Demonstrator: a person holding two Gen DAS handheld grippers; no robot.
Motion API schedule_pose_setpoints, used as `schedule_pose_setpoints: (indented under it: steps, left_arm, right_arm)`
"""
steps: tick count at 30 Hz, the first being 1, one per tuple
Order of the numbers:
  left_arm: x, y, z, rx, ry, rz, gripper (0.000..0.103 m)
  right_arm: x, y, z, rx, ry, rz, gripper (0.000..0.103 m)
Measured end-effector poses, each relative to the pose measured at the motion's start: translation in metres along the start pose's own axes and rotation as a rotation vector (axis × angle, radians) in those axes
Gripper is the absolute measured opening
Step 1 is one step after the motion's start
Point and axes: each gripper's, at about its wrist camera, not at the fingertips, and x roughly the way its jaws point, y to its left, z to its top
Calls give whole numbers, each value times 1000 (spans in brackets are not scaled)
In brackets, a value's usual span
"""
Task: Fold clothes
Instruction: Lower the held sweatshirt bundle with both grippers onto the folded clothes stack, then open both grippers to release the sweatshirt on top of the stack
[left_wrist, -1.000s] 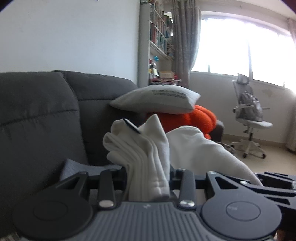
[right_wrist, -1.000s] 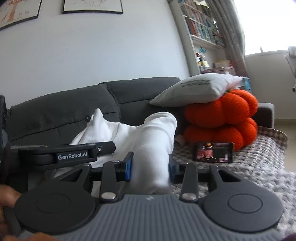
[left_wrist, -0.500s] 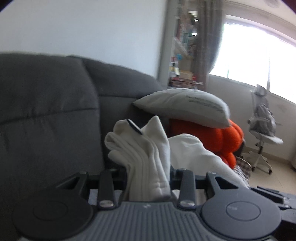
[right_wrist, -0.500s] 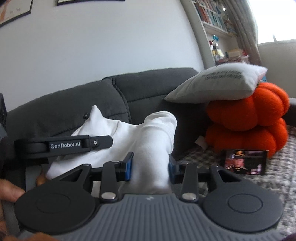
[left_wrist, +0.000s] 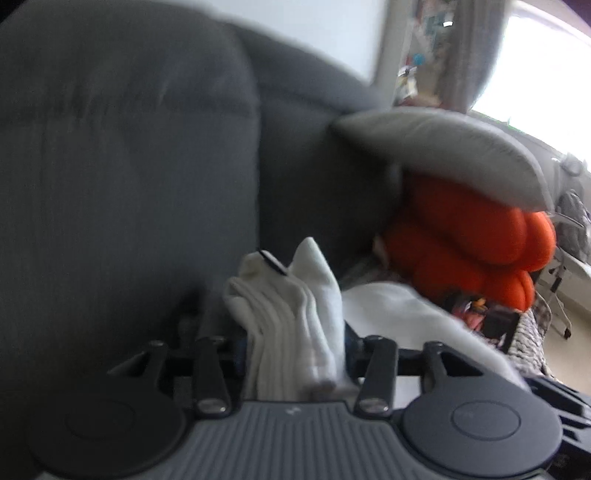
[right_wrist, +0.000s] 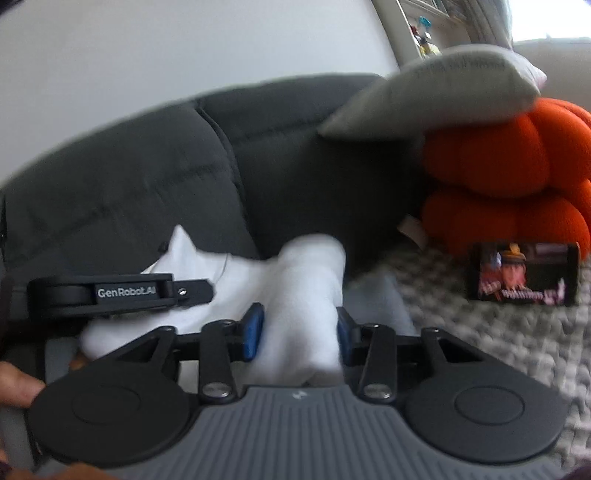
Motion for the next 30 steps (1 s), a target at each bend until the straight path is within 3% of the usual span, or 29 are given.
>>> schedule_pose_setpoints:
  steps: [1,4,10,15,17,19,22,27,30]
  left_arm:
    - [-3,1,-3,5,-15,12,58]
    - [-13,0,-6,43,-68,63,66]
    - [-47,0,2,53,-146,85,71]
    - [-88,-11,-7,97,-257,-13,75]
    - [-95,-18,-12,139,-276,-31,79]
    - [-97,-23,-16,177,-288,-37,79]
    - [-93,-26,-23,195,-283,-54,79]
    - [-67,-21,-33,164,-171,-70,77]
    - [-62,-13,-46,151,-156,-49,76]
  right_arm:
    - [-3,0,-5,-12,-18,-13,63]
    - [-18,3,-11,-54,-79,-48,76]
    - [-31,3,-6,-61,-115,-96,82]
    - [-52,11,-4,-99,-248,-113,82]
    - [-60,16,-4,-142,-302,-102,77]
    - [-65,22,-3,-176,-314,-57,55]
    - [-59,32,-4,-223,-262,-41,28]
    - [-39,39,-18,-295,-167,-56,28]
    - [-32,38,-24,-324,-150,-75,28]
